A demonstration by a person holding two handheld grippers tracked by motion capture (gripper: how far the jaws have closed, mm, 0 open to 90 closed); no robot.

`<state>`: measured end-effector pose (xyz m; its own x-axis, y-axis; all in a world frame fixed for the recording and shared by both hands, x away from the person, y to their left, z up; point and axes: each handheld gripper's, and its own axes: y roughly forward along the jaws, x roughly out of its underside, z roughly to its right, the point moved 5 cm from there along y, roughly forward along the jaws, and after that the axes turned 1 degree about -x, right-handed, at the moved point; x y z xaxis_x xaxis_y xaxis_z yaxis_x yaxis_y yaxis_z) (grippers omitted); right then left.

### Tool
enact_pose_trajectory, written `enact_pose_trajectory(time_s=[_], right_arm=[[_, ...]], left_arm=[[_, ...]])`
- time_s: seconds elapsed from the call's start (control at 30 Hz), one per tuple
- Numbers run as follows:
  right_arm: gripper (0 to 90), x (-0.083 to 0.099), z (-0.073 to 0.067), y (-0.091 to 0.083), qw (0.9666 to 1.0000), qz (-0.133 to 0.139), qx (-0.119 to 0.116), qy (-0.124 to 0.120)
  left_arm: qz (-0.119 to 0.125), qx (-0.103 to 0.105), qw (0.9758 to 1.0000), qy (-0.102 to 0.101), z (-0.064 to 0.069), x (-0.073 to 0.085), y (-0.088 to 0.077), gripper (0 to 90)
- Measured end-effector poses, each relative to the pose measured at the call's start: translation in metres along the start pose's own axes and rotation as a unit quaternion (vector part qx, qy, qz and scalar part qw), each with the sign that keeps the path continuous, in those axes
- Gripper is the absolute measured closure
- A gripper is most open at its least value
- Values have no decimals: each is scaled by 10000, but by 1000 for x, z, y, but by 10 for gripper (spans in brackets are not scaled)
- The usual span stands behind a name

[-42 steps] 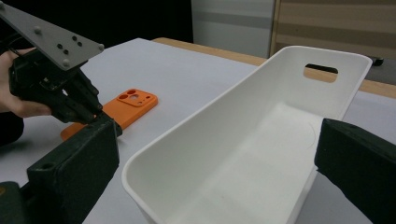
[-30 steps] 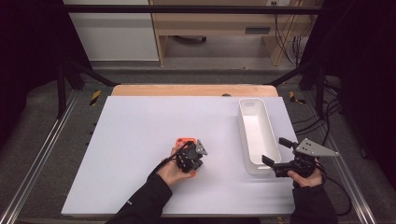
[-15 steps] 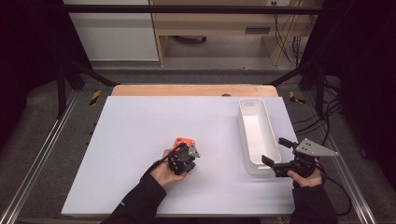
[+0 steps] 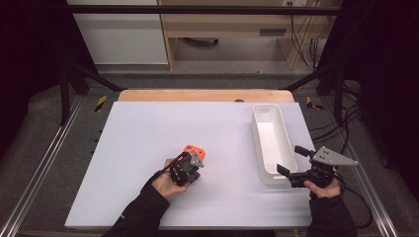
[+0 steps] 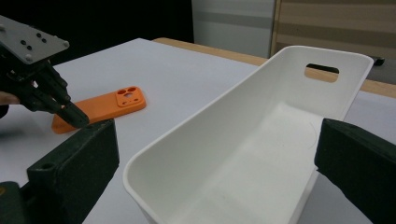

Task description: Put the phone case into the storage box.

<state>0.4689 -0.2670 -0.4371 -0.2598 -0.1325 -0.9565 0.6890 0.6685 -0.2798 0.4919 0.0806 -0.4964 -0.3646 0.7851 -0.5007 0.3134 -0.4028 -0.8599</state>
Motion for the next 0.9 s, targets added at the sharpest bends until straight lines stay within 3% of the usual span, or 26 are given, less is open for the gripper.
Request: enact_pose_trajectory(time_s=[0.17,0.43,0.73,0.83,0.9], right_arm=[[4,0,-1,0,10000,-4,-6,-1],[4,-1,0,-2,10000,32,-7,10],[4,-1,0,-2,10000,36,0,-5],[4,-1,0,-1,10000,13,-2,9],[4,-1,0,-1,10000,17,0,-10]], left_arm=[[50,9,10000,6,0,0,-2,899],[677,153,9973,-248,-5,-6,-26,894],[1176,28,9910,-633,-23,-6,-57,730],[1335,-112,9887,-679,-28,-6,-65,621],[1491,-132,9858,-755,-30,-7,-70,546]])
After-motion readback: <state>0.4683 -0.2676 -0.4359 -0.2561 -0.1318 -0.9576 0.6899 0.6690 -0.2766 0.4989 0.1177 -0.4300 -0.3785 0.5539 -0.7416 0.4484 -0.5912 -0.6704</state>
